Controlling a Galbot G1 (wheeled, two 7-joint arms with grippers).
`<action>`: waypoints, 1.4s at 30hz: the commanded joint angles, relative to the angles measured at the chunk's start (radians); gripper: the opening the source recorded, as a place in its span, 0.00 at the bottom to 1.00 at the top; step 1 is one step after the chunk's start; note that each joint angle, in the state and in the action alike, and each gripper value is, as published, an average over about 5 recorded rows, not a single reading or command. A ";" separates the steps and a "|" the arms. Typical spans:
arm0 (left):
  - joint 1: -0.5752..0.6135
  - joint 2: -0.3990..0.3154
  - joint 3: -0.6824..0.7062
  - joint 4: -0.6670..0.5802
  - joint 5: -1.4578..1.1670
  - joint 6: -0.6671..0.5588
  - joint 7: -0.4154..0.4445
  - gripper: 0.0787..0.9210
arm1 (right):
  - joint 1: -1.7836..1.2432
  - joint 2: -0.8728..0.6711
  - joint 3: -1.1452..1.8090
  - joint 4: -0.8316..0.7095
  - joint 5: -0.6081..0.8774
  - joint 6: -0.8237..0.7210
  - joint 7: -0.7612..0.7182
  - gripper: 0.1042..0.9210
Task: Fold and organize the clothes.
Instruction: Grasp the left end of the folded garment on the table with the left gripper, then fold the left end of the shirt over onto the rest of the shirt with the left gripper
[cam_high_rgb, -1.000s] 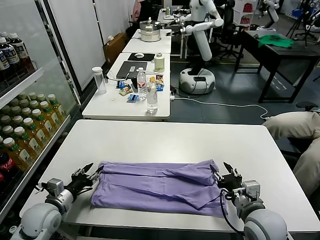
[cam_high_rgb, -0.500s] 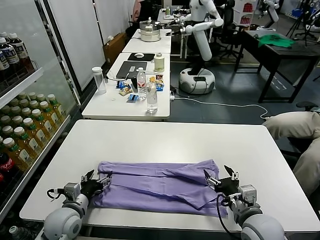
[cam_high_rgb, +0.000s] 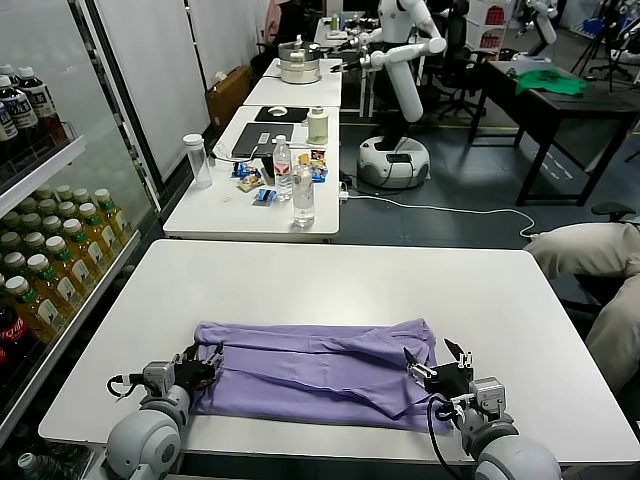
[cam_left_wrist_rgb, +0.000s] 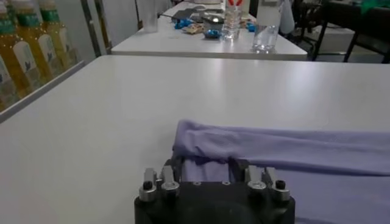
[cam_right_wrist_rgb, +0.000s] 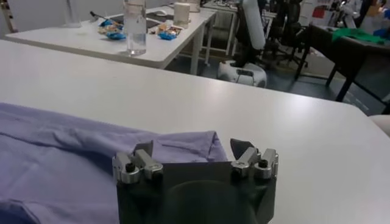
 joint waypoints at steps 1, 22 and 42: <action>-0.011 -0.003 0.011 0.004 -0.001 0.034 -0.034 0.45 | -0.003 0.006 -0.008 -0.008 -0.012 0.001 -0.001 0.88; 0.111 0.152 -0.370 -0.115 0.438 0.035 0.099 0.02 | 0.015 0.004 -0.007 -0.001 -0.019 0.009 -0.002 0.88; -0.155 -0.281 0.233 -0.195 -0.015 0.039 0.028 0.02 | -0.014 0.002 0.059 0.016 -0.029 0.010 0.000 0.88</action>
